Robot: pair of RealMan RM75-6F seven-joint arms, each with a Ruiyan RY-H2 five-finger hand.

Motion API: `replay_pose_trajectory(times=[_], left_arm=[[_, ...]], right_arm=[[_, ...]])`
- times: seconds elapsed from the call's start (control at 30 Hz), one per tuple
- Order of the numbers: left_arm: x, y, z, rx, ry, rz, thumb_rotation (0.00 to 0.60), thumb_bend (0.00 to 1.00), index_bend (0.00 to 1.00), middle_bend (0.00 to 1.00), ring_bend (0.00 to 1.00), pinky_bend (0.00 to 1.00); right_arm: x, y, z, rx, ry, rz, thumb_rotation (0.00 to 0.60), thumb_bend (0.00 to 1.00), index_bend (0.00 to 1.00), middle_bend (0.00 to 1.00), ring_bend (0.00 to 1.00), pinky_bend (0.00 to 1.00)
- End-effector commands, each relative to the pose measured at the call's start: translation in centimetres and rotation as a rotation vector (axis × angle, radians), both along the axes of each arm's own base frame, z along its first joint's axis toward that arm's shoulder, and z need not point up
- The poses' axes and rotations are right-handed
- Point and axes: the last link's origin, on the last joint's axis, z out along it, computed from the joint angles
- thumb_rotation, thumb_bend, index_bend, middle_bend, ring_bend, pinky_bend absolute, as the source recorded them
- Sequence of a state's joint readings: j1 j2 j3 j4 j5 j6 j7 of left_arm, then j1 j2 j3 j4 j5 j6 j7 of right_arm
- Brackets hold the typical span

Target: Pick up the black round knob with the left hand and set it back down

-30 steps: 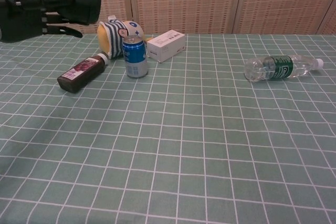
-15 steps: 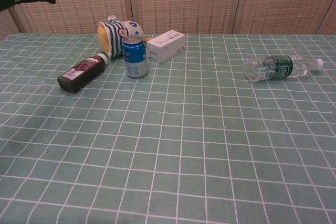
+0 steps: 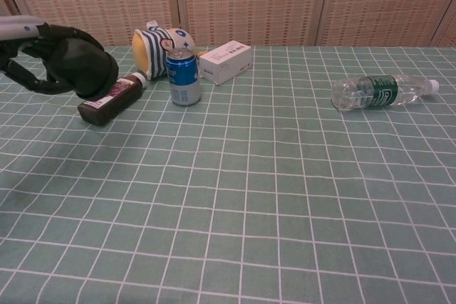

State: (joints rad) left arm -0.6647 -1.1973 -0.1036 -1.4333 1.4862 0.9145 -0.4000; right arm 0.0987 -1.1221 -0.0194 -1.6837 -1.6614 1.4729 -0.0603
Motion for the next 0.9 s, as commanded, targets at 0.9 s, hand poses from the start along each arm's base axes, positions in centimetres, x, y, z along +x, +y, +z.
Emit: replay_pose_trajectory(times=[0.9], left_arm=[[-0.2, -0.2, -2.4, -0.174, 0.434, 0.161, 0.600, 0.46, 0.86, 0.82, 0.58, 0.36]], right_arm=[[-0.1, -0.1, -0.1, 0.002, 0.004, -0.005, 0.600, 0.10, 0.00, 0.00, 0.00, 0.00]])
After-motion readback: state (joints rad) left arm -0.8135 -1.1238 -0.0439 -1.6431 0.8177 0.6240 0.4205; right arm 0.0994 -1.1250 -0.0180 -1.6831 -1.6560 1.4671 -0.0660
